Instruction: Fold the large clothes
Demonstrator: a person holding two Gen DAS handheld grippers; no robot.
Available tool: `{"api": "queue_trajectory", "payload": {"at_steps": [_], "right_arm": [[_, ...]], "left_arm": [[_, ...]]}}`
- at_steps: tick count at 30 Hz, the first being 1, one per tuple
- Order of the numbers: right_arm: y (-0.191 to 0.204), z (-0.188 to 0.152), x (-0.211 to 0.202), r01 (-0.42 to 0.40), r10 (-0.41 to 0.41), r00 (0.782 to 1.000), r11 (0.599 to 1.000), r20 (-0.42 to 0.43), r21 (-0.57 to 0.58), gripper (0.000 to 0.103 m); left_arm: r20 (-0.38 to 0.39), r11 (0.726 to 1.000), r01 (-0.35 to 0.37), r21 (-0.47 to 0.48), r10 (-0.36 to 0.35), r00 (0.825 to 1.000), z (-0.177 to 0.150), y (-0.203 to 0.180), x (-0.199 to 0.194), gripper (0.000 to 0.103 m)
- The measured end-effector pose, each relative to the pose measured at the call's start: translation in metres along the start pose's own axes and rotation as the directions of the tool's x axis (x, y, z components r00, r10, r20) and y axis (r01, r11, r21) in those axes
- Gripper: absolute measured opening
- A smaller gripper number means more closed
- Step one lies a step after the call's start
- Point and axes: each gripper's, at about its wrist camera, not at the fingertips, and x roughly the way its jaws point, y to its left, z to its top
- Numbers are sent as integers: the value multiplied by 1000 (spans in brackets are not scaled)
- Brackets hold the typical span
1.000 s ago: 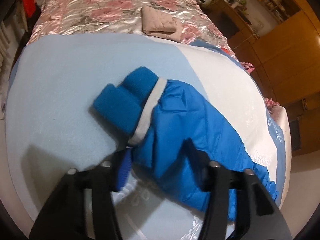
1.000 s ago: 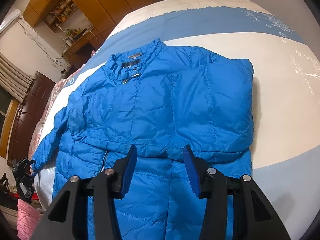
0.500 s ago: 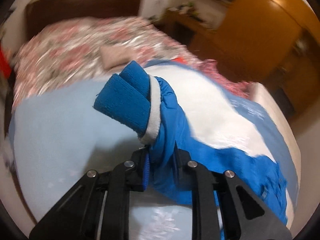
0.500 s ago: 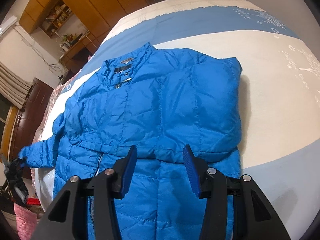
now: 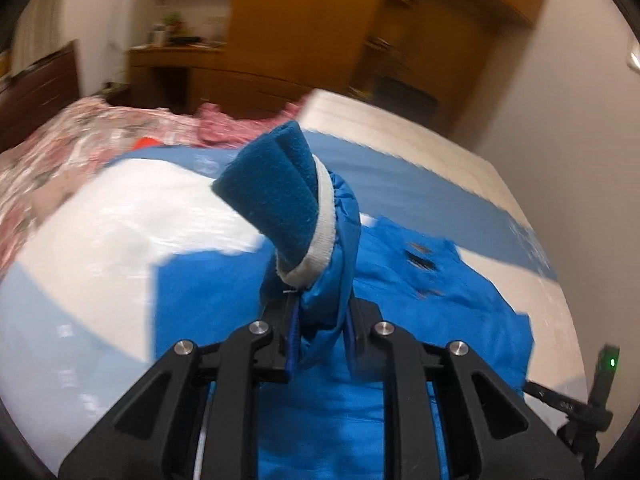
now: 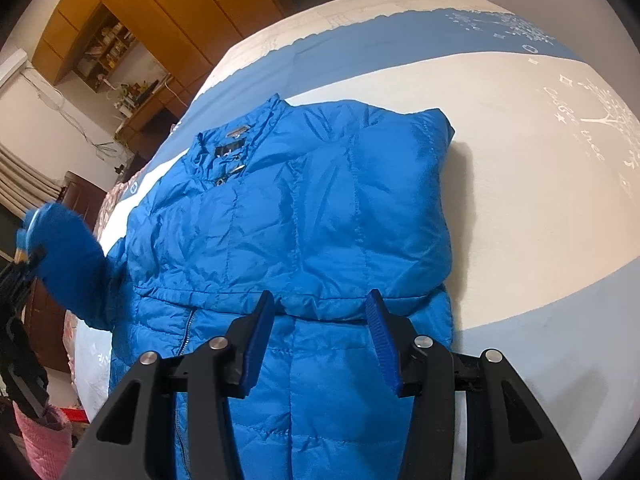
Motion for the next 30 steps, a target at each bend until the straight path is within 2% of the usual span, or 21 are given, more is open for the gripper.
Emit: {"api": "queue_trajectory", "payload": {"at_steps": [1,3,7,9,11,12,13,16,18,20,21,22,24,26,27,30], "right_arm": [[-1,0,0,-1,1,1000,1000,0,0,48],[0,0,-1,0,0,1000,1000,1,-2,48],[-1,-1,-3,1,-1,1000,1000,1,-8,48],[-1,0,-4,0,0,1000,1000,2,-11,48],[-1,1,-4,0,0,1000,1000,2,-14,49],[1,2,-3,-1,1,1000,1000,0,-17,49],[2,3,-2,-2,2,1000,1000,-1,-21,49],[12,8,2,-16,15,1000,999,-10,-42,49],[25,14,7,-42,40,999,997,-24,-67,49],[39,18,11,-74,70,997,993,-40,-94,49],[50,22,16,-101,95,994,989,-59,-111,49],[59,26,22,-121,111,990,985,-83,-119,49],[74,33,33,-157,141,983,979,-121,-127,49],[93,41,49,-204,181,970,969,-163,-138,49],[101,44,57,-220,193,964,965,-184,-143,49],[124,51,95,-300,254,922,946,-294,-124,49]], "left_arm": [[-24,1000,12,24,-12,1000,-4,-12,13,16],[-66,997,-6,73,11,998,-14,-27,37,16],[-197,993,-9,115,32,980,-37,-39,95,16],[-229,991,8,133,23,973,-49,-43,105,18],[-241,987,37,159,3,971,-57,-46,107,22],[-242,982,65,177,-21,970,-60,-48,106,32],[-255,975,115,191,-64,965,-63,-50,103,45],[-279,950,232,209,-170,945,-67,-52,92,53],[-273,950,241,201,-182,945,-66,-44,83,57],[-260,966,203,159,-157,953,-62,-28,79,57],[-254,978,151,142,-111,961,-59,-19,80,57],[-242,990,64,125,-32,970,-55,-4,82,57],[-239,994,-55,90,76,968,-47,18,87,56],[-242,991,-127,49,135,961,-42,37,90,55],[-246,990,-139,29,142,959,-40,44,93,55],[-257,987,-156,22,157,954,-40,50,103,55]]}}
